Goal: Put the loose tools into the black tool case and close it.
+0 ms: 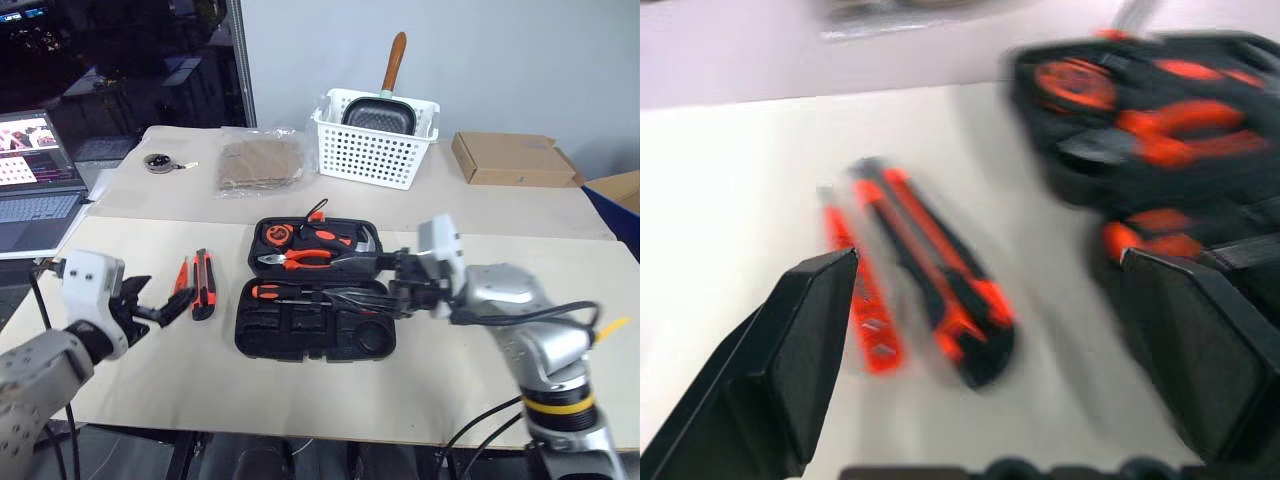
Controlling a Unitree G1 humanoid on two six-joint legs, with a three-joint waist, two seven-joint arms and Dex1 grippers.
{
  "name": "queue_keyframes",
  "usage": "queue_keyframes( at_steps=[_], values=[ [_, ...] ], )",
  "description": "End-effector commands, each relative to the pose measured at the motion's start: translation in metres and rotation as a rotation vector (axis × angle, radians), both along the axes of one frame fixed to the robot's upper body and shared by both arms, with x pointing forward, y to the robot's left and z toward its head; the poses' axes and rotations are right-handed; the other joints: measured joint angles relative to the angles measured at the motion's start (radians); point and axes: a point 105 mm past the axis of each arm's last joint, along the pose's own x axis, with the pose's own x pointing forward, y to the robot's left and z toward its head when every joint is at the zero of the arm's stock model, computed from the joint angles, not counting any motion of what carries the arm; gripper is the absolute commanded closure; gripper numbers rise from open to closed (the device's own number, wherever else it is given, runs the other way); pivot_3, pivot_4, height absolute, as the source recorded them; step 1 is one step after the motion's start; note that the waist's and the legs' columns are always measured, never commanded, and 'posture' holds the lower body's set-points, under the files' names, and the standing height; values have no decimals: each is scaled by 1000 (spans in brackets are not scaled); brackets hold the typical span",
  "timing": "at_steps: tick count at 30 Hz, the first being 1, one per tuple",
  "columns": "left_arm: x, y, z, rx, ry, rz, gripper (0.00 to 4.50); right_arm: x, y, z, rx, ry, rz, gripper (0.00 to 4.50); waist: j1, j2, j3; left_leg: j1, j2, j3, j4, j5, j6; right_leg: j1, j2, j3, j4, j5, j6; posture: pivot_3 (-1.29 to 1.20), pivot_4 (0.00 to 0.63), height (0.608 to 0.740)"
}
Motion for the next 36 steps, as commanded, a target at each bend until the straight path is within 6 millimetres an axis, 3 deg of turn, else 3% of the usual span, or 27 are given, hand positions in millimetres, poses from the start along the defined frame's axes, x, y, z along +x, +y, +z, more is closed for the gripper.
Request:
queue_keyframes(
  at_steps=[1, 2, 7, 11, 23, 31, 36],
  values=[
    [12, 21, -9, 33, 97, 140, 0, -7, -13, 9, -15, -32, 49, 420, -5, -1, 0, 0, 0, 0, 0, 0, 0, 0, 0, 0, 0, 0, 0, 0, 150, 740],
    [14, 28, -13, 43, 131, 169, 0, -7, -15, 7, -24, -32, 46, 73, -8, -1, 1, -1, 0, 0, 0, 0, 0, -1, 0, 1, 0, 0, 0, 0, 150, 740],
    [26, 33, -28, 70, 230, 161, 0, -4, -19, 5, -36, -65, 9, 13, -12, -1, 1, -1, 0, 1, -2, 0, 0, -3, 1, 2, 0, 0, -1, 0, 150, 740],
    [36, 37, -34, 90, 257, 171, 1010, -6, -20, 2, -44, -85, -18, 0, -3, -2, 1, -2, 0, 1, -1, 0, -1, -2, -1, 1, 0, 0, -1, 0, 150, 740],
    [53, 24, -49, -26, 286, 155, 1010, -11, -21, -2, -62, -91, -48, 0, 3, -2, 1, -3, 1, 0, -1, 0, -1, -3, -3, 4, 0, 0, -1, 0, 150, 740],
    [57, 24, -65, 28, 327, 209, 1010, -11, -20, -2, -71, -92, -46, 0, 2, -2, 1, -3, 1, -1, -1, 0, -1, -2, -3, 4, 0, 0, -1, 0, 150, 740],
    [58, 20, -74, 9, 342, 211, 2525, -10, -22, -3, -77, -90, -46, 0, 6, -2, 1, -1, 0, -1, -1, 0, -1, -1, -3, 4, 2, 0, -1, 0, 150, 740]
  ],
)
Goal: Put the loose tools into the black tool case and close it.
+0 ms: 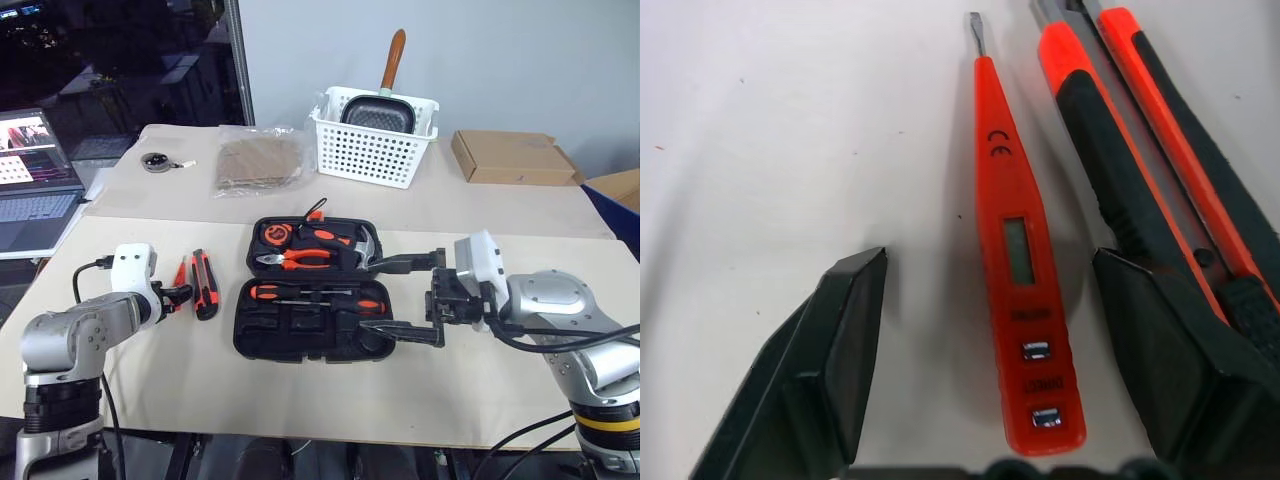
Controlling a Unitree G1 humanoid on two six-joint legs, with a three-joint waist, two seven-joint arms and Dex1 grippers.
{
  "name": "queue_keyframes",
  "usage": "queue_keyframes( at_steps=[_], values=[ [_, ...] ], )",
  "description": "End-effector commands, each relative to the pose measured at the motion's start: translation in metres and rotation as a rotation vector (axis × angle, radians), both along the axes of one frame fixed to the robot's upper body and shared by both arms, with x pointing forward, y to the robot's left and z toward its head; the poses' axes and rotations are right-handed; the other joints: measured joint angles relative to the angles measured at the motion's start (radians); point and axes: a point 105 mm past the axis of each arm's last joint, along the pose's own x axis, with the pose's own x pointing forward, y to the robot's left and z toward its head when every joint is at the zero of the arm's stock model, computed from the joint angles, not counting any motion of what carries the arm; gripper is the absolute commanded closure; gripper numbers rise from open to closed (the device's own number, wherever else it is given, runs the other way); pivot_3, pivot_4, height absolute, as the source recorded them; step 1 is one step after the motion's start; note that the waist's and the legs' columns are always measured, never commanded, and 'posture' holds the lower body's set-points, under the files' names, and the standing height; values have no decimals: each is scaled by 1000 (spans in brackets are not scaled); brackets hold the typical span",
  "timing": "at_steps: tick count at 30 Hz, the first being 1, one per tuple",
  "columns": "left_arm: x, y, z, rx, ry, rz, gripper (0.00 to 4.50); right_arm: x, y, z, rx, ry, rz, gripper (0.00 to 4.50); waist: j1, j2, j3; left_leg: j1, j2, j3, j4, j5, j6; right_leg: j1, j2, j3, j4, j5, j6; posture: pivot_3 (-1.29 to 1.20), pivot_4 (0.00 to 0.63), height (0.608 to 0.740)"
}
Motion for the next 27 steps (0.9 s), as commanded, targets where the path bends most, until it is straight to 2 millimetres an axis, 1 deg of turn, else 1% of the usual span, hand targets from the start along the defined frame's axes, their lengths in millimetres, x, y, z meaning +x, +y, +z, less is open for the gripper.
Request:
queue_keyframes(
  at_steps=[1, 4, 5, 7, 9, 11, 12, 13, 15, 16, 18, 20, 23, 24, 27],
  values=[
    [-1, -3, -8, -20, 17, -1, 2830, -3, -1, 10, -2, -62, 11, 0, 1, 0, 0, 0, 0, 0, 0, 0, 0, 0, 0, 0, 0, 0, 0, 0, 150, 740],
    [-4, 4, -1, -22, -21, 11, 3955, -4, -2, 8, -5, -61, 9, 0, 4, 0, 0, 0, 0, 0, 0, 0, 0, 0, 0, 0, 0, 0, 0, 0, 150, 740],
    [-4, 6, 4, -27, -50, 7, 4061, -4, -2, 7, -4, -63, 7, 0, 4, 0, 0, 0, 0, 0, 0, 0, 0, 0, 0, 0, 0, 0, 0, 0, 150, 740],
    [-4, 3, 24, -65, -148, -40, 4066, -3, -3, 8, 18, -68, 0, 0, 4, 0, 0, -1, 0, 0, 0, 0, 0, 0, 0, 0, -1, 0, 0, 0, 150, 740],
    [-4, -4, 54, -58, -276, -146, 4066, -4, -3, 9, 34, -91, -1, 0, 2, 0, 0, -3, 0, 0, 0, 0, 0, -2, 0, 0, -1, 0, 0, 0, 150, 740],
    [-8, -23, 80, -60, -357, -318, 4066, -5, -5, 9, 41, -101, -6, 0, 2, -1, 1, -4, 1, -1, 0, 0, 0, -2, 0, -1, -2, 0, 0, 0, 150, 740],
    [-11, -37, 90, -26, -370, -442, 4066, -4, -6, 9, 51, -99, -12, 0, 2, -1, 1, -4, 1, -1, 0, 0, 0, -2, 0, -1, -2, 0, 0, 0, 150, 740],
    [-14, -50, 94, 20, -364, -564, 4066, -4, -6, 10, 61, -95, -17, 0, 3, -1, 1, -4, 1, -1, 0, 0, 0, -2, 0, -1, -2, 0, 0, 0, 150, 740],
    [-21, -78, 95, 81, -329, -796, 4066, -4, -9, 11, 67, -90, -27, 0, 5, 0, 1, -4, 1, -1, 0, 0, 0, -2, -1, -1, -2, 0, 0, 0, 150, 740],
    [-23, -94, 92, 125, -299, -918, 4066, -5, -11, 10, 61, -84, -32, 0, 8, 1, 1, -3, 0, -1, 0, 0, 0, -1, -2, -1, -3, 0, 0, 0, 150, 740],
    [-28, -117, 83, 214, -247, -1138, 4066, -7, -17, 9, 46, -101, -47, 0, 12, 3, 1, -2, -1, 0, 0, 0, 0, 0, -5, -2, -3, 0, 0, 0, 150, 740],
    [-26, -132, 71, 285, -195, -1302, 4066, -13, -22, 5, 24, -84, -49, 0, 11, 3, 1, -3, -1, 2, 0, 0, 0, 0, -5, -2, -4, 0, 0, 0, 150, 740],
    [-20, -144, 57, 346, -134, -1456, 4066, -18, -30, 0, 2, -52, -60, 0, 8, 3, 2, -5, -2, 3, 0, 0, 2, 0, 4, -3, -8, 1, 2, 0, 150, 740],
    [-18, -146, 52, 364, -113, -1499, 4066, -19, -33, -1, -6, -47, -70, 0, 6, 3, 2, -6, -1, 3, 1, 0, 2, -1, 8, -4, -9, 1, 2, 0, 150, 740],
    [-14, -150, 39, 421, -58, -1607, 4066, -23, -40, -4, -28, -35, -98, 0, 1, 3, 2, -7, -1, 3, 1, -2, 5, -1, 12, -2, -10, 1, 3, 0, 150, 740]
  ],
)
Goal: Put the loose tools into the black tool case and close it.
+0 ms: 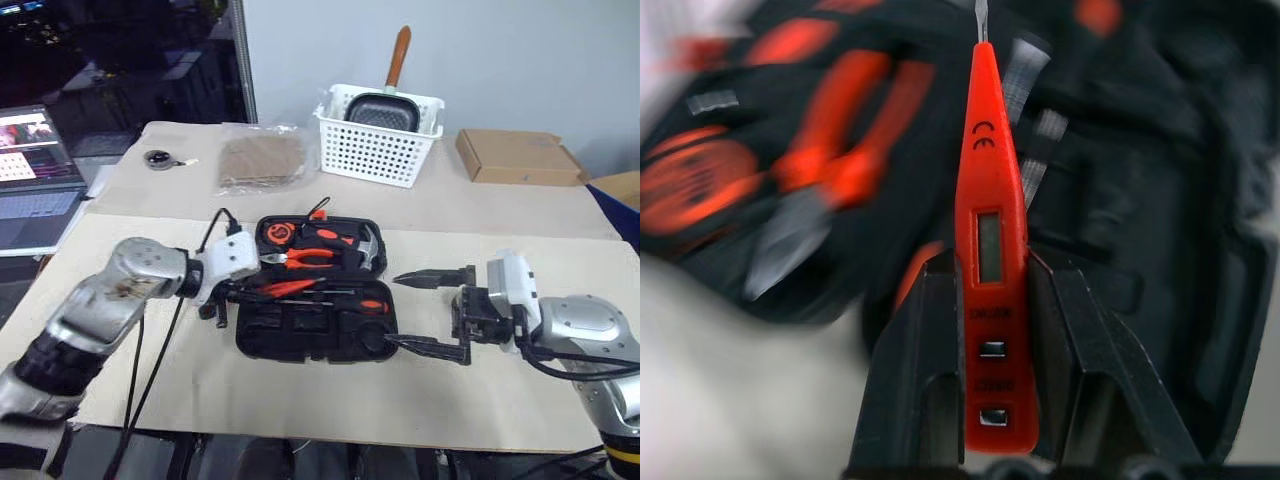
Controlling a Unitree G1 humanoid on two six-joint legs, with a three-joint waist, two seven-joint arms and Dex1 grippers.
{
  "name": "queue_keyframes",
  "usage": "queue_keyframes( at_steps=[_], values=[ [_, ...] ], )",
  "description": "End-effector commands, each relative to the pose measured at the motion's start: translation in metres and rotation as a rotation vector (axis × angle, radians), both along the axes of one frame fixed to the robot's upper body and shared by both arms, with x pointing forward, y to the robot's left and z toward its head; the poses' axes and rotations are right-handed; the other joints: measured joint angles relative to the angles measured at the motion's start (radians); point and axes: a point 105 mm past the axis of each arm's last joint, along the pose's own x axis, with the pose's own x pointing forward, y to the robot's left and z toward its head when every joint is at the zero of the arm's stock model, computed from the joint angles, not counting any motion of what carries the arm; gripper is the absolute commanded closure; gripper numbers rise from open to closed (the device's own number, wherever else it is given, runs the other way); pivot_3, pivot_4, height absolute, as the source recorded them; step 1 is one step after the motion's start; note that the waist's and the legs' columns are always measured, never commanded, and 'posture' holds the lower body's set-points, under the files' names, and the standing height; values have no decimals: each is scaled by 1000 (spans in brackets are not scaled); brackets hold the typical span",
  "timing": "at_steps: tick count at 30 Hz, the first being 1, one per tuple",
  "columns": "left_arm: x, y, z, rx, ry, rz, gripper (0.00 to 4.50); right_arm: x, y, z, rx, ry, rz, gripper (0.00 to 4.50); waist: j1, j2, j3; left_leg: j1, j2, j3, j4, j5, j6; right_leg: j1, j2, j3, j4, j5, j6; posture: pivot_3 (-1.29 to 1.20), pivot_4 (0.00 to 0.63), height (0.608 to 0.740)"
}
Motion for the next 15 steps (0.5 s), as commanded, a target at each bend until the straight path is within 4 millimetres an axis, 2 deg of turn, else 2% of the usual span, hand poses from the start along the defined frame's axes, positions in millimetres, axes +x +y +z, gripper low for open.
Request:
queue_keyframes(
  at_steps=[1, 7, 15],
  values=[
    [2, -3, -11, 115, -10, -143, 4066, -10, -6, 9, -11, -42, -9, 0, 0, 0, 0, 0, 0, 0, 0, 0, 1, 0, 0, 0, 0, 0, 0, 0, 150, 740],
    [-3, -9, -22, 137, 46, -200, 4066, -16, -9, 7, -14, -30, -40, 0, 6, 0, 0, -2, 1, 0, 2, -1, 2, 0, 2, 1, -1, -1, 2, 0, 150, 740],
    [-8, -7, -26, 153, 101, -142, 4066, -19, -10, 4, -16, -17, -50, 0, 6, 0, 0, 0, 0, 0, 2, -2, 3, 1, -1, 1, 0, -2, 5, 0, 150, 740]
  ],
)
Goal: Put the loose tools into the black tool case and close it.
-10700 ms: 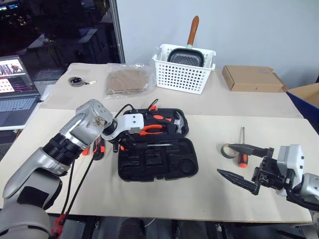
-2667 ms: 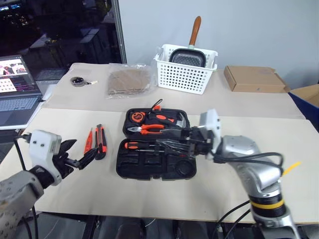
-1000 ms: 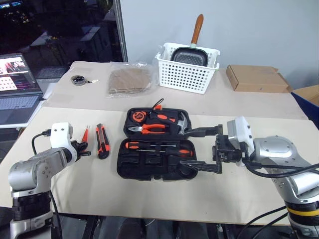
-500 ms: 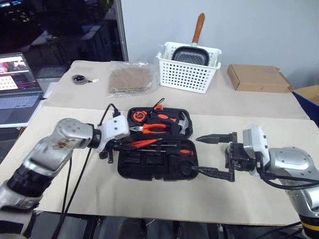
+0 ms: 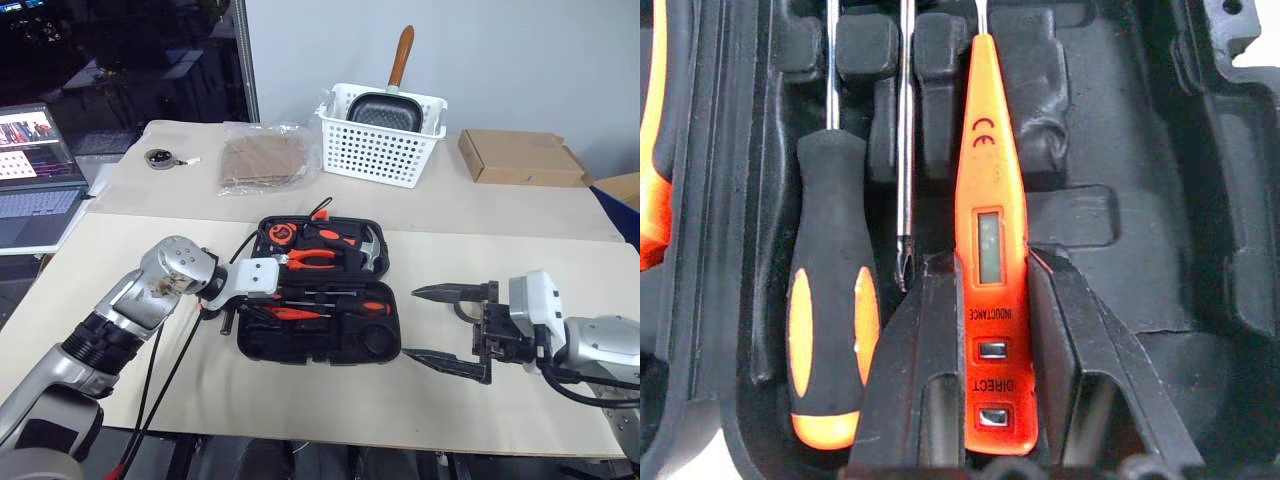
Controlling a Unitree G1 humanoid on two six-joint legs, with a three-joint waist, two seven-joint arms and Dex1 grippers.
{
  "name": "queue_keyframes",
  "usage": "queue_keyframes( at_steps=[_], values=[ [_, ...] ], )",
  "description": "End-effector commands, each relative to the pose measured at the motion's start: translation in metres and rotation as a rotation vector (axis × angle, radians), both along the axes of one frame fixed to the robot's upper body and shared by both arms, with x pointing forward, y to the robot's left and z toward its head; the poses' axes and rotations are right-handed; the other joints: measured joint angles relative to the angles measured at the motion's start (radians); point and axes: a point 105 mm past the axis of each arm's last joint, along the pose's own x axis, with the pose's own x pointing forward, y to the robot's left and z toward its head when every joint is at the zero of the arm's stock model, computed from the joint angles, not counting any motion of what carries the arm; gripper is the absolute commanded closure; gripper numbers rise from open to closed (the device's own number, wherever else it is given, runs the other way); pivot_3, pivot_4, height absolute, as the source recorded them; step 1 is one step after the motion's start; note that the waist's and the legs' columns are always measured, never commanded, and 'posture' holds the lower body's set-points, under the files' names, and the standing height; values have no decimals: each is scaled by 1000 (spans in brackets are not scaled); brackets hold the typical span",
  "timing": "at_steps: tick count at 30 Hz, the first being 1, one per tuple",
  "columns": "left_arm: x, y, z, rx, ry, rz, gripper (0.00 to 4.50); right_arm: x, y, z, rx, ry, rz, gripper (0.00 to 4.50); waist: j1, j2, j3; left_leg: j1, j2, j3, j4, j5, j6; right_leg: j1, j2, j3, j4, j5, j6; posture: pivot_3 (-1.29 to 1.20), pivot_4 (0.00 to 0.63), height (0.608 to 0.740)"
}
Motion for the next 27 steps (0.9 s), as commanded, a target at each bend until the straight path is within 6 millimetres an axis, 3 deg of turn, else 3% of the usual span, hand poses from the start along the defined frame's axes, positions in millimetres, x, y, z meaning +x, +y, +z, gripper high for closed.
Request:
queue_keyframes(
  at_steps=[1, 8, 10, 15, 20, 23, 27],
  values=[
    [-5, 0, -1, 28, -1, -10, 4066, -2, 0, 9, -1, -39, 4, 0, 0, 0, 0, 0, 0, 0, 0, 0, 0, 0, 0, 0, 0, 0, 0, 0, 150, 740],
    [-3, 2, -6, 42, -14, 12, 4066, 0, 1, 10, -2, -42, 15, 0, -1, 0, 0, 1, 0, 0, 0, 0, 0, 0, 0, 0, 1, 0, 0, 0, 150, 740],
    [0, 0, -3, 27, -35, 25, 3049, 0, 1, 10, -3, -41, 17, 0, 0, 0, 0, 1, 0, 0, 0, 0, 0, 1, 0, 0, 1, 0, 0, 0, 150, 740],
    [3, -3, 16, -34, -131, 15, 1383, 1, 1, 10, -5, -40, 24, 0, 2, 0, 0, 2, 0, 0, 1, 0, 0, 1, 0, 0, 2, 0, 0, 0, 150, 740],
    [-4, -5, 48, -226, -123, 102, 1383, 2, 1, 10, -6, -43, 24, 0, 1, 0, 0, 1, 0, 0, 4, 0, 0, 0, 0, 0, 6, 0, 0, 0, 150, 740],
    [-6, -2, 54, -350, -107, 194, 2139, 4, 1, 9, -4, -46, 23, 0, -1, 1, 0, 2, 0, 0, 5, 0, 0, 1, -1, 0, 8, 0, 0, 0, 150, 740],
    [1, -2, 42, -471, -135, 355, 3625, 7, 2, 9, -1, -52, 22, 0, -4, 1, -1, 3, 0, 0, 5, 0, -1, 1, -1, 1, 10, 0, 0, 0, 150, 740]
  ],
)
